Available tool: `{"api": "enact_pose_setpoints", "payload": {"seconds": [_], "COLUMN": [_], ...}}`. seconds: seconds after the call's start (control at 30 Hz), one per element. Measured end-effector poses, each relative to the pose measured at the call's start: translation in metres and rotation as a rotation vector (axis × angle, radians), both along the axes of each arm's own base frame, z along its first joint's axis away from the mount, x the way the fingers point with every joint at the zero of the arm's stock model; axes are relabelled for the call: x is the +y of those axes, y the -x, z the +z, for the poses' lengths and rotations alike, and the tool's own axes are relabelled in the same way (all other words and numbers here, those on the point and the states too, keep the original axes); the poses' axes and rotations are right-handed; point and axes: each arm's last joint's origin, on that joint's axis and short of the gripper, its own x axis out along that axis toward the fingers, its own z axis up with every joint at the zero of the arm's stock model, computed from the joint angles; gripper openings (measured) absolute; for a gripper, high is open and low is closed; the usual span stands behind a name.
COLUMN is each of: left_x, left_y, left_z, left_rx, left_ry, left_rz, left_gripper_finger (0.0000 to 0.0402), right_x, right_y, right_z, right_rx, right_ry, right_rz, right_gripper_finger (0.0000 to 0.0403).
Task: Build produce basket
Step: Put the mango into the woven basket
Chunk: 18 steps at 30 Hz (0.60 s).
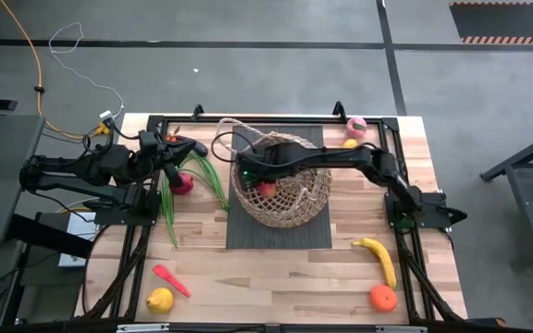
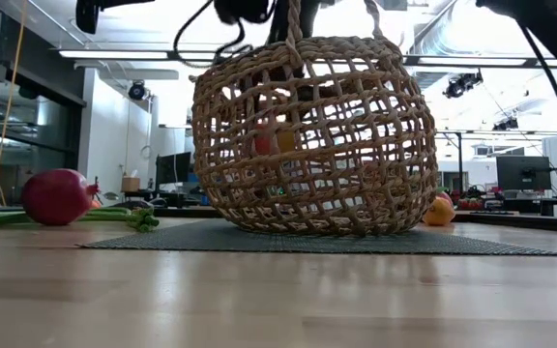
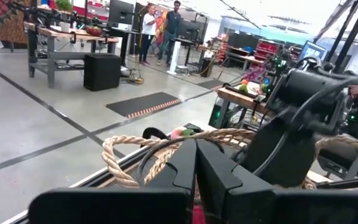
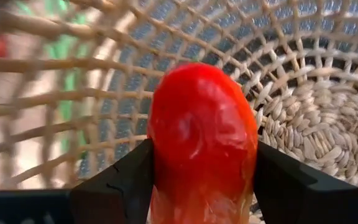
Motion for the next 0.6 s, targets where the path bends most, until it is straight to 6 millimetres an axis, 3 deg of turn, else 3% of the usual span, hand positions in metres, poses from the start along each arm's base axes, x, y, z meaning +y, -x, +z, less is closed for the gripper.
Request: {"api": "enact_pose_setpoints", "payload": {"seconds": [0.17, 0.6], "left_x": [0.000, 0.000], "left_y": [0.000, 0.000], "left_z": [0.000, 0.000], "left_rx": [0.000, 0.000], "left_ry": [0.000, 0.000], "left_rz": [0.000, 0.000], "left_gripper_finger": [0.0000, 0.0000], "right_x": [-0.005, -0.025], "right_y": [0.002, 0.005], "right_z": [-0.016, -0.016], "right_rx": [0.089, 0.110], "right_ry": [-0.008, 0.023], "right_rz": [-0.040, -0.084], "right_gripper_finger": [0.0211, 0.0211]}}
